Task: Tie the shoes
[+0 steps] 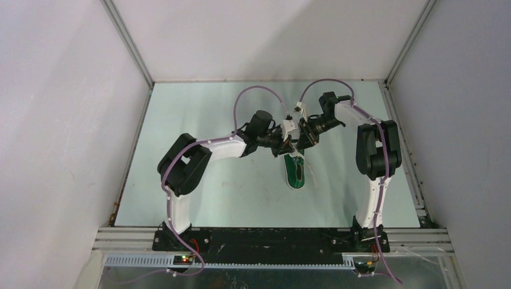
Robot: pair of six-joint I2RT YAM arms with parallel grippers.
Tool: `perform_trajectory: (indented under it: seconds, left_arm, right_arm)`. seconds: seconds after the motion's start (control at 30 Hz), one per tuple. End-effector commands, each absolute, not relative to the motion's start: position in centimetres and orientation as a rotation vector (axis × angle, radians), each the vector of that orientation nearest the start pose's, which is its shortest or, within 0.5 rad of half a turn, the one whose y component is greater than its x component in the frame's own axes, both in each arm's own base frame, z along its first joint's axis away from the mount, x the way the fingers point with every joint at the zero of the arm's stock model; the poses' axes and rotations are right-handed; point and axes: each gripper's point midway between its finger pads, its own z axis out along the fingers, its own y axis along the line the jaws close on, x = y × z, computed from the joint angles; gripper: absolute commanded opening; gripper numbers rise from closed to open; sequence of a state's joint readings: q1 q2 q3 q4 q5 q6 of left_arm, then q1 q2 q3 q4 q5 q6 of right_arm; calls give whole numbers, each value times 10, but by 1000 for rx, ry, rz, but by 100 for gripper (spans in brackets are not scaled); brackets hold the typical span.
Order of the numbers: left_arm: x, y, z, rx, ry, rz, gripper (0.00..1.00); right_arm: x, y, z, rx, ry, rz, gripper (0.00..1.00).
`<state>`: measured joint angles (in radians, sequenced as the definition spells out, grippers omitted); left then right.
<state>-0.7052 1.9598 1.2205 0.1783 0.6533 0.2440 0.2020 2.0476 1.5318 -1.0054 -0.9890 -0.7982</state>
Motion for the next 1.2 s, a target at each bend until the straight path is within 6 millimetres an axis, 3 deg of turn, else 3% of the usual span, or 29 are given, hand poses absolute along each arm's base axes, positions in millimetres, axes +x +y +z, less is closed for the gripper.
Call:
perform_trajectory:
  seconds: [0.0, 0.37, 0.83, 1.17]
  left_arm:
    - [329, -409, 136, 1267, 1548, -924, 0]
    - [322, -407, 136, 1289, 1527, -945, 0]
    - [318, -412, 136, 1230, 1541, -1017, 2]
    - [314, -411, 129, 1230, 1548, -1043, 11]
  right_arm:
    - [326, 206, 88, -1272, 2146, 1302, 21]
    - [334, 206, 85, -1272, 2144, 1284, 22]
    - [315, 211, 90, -1337, 2114, 1346, 28]
    - [316, 211, 89, -1330, 2124, 1363, 29]
